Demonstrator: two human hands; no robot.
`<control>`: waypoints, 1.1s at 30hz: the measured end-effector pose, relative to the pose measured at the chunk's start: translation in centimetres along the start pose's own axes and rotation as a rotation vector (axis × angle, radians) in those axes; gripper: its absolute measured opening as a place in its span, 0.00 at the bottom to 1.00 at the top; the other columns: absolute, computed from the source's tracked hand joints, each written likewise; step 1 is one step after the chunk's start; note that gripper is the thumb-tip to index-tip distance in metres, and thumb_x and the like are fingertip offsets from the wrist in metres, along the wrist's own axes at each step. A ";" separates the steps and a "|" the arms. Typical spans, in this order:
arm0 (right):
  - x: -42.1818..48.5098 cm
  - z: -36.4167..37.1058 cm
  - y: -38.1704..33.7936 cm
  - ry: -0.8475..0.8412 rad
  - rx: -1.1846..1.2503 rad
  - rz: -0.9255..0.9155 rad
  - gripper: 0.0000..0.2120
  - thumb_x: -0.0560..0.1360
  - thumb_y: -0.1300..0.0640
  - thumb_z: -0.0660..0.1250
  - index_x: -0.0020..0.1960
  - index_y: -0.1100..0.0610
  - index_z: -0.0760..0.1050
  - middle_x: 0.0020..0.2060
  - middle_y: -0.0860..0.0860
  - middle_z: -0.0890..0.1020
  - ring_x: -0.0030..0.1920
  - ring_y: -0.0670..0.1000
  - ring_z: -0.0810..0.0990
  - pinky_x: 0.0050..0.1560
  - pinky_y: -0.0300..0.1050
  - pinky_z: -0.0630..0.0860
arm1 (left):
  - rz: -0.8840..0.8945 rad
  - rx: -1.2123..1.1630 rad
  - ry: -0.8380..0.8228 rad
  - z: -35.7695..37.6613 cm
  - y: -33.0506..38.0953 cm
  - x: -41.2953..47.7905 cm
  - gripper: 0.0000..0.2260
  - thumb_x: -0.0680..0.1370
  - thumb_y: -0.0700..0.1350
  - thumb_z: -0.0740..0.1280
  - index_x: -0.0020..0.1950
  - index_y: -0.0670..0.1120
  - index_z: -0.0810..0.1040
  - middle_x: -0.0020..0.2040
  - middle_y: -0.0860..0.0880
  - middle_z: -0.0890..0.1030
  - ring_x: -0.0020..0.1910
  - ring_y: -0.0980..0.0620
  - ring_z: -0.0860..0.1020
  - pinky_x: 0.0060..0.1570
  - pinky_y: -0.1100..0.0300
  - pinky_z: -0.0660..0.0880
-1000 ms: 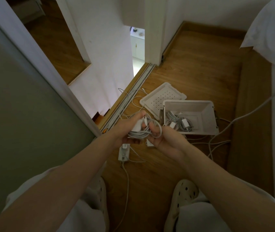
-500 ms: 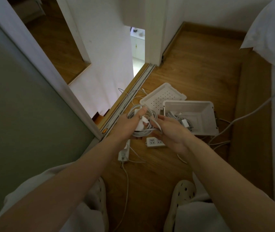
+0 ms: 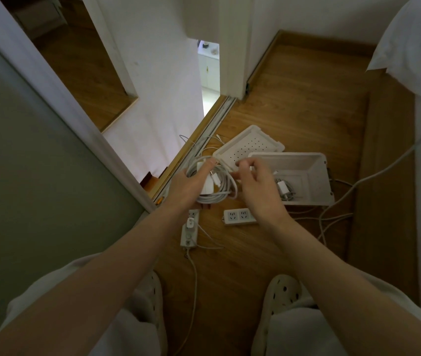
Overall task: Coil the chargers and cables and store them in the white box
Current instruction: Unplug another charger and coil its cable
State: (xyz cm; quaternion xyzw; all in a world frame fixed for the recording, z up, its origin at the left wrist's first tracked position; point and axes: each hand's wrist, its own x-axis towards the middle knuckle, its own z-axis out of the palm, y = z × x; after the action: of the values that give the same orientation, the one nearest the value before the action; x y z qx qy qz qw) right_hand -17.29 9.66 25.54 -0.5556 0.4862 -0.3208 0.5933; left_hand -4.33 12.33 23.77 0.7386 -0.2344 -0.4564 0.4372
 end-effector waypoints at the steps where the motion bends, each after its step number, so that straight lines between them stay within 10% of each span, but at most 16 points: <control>1: -0.1 -0.1 -0.2 -0.040 0.019 -0.003 0.12 0.80 0.49 0.55 0.59 0.54 0.66 0.46 0.50 0.80 0.44 0.46 0.81 0.43 0.40 0.80 | 0.001 0.012 0.006 0.0 0.0 0.1 0.21 0.73 0.62 0.65 0.55 0.46 0.75 0.45 0.45 0.82 0.38 0.51 0.82 0.35 0.57 0.81; 7: -0.5 0.1 0.6 -0.172 -0.359 -0.233 0.14 0.75 0.57 0.67 0.60 0.54 0.74 0.48 0.45 0.77 0.45 0.39 0.76 0.39 0.25 0.74 | 0.095 0.089 0.031 0.0 -0.6 0.1 0.18 0.74 0.59 0.66 0.56 0.48 0.74 0.46 0.49 0.79 0.39 0.55 0.79 0.26 0.65 0.76; 14: 0.1 -0.1 1.0 -0.215 -0.721 -0.251 0.08 0.75 0.54 0.67 0.53 0.56 0.78 0.47 0.49 0.76 0.40 0.44 0.74 0.44 0.37 0.74 | 0.143 0.228 -0.015 0.0 -1.2 0.3 0.12 0.73 0.59 0.66 0.49 0.52 0.74 0.47 0.48 0.80 0.46 0.49 0.79 0.51 0.49 0.78; 18: -1.0 0.5 0.8 -0.018 -0.849 -0.387 0.07 0.77 0.51 0.63 0.53 0.52 0.74 0.58 0.49 0.69 0.45 0.46 0.73 0.46 0.41 0.74 | 0.145 0.249 -0.035 0.0 -0.6 0.8 0.16 0.74 0.61 0.64 0.53 0.50 0.74 0.46 0.49 0.79 0.45 0.53 0.78 0.45 0.57 0.78; 21: -1.2 0.6 0.5 0.105 -0.902 -0.506 0.07 0.75 0.53 0.66 0.52 0.52 0.77 0.63 0.51 0.71 0.64 0.53 0.68 0.65 0.51 0.67 | 0.209 0.303 -0.056 0.0 -0.5 1.1 0.06 0.76 0.55 0.65 0.44 0.54 0.72 0.41 0.53 0.76 0.40 0.56 0.76 0.42 0.60 0.74; 28: -2.0 0.5 -0.7 -0.026 -0.374 -0.329 0.02 0.78 0.59 0.60 0.49 0.54 0.67 0.44 0.51 0.79 0.42 0.46 0.79 0.37 0.35 0.77 | 0.147 0.339 -0.102 -0.7 -0.8 1.0 0.12 0.74 0.58 0.65 0.40 0.50 0.73 0.38 0.50 0.78 0.35 0.55 0.79 0.34 0.62 0.77; 33: -2.2 -0.2 -2.4 0.005 -0.029 -0.259 0.06 0.79 0.64 0.57 0.44 0.56 0.65 0.38 0.52 0.79 0.44 0.52 0.81 0.49 0.45 0.80 | 0.110 0.263 -0.138 -1.1 -0.2 0.2 0.13 0.74 0.57 0.67 0.43 0.48 0.76 0.37 0.45 0.83 0.32 0.51 0.83 0.34 0.54 0.81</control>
State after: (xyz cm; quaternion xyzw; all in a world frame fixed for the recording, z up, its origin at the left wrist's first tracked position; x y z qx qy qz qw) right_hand -17.81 11.18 28.36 -0.6215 0.4164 -0.3890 0.5376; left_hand -3.31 12.75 23.76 0.7427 -0.3616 -0.4467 0.3437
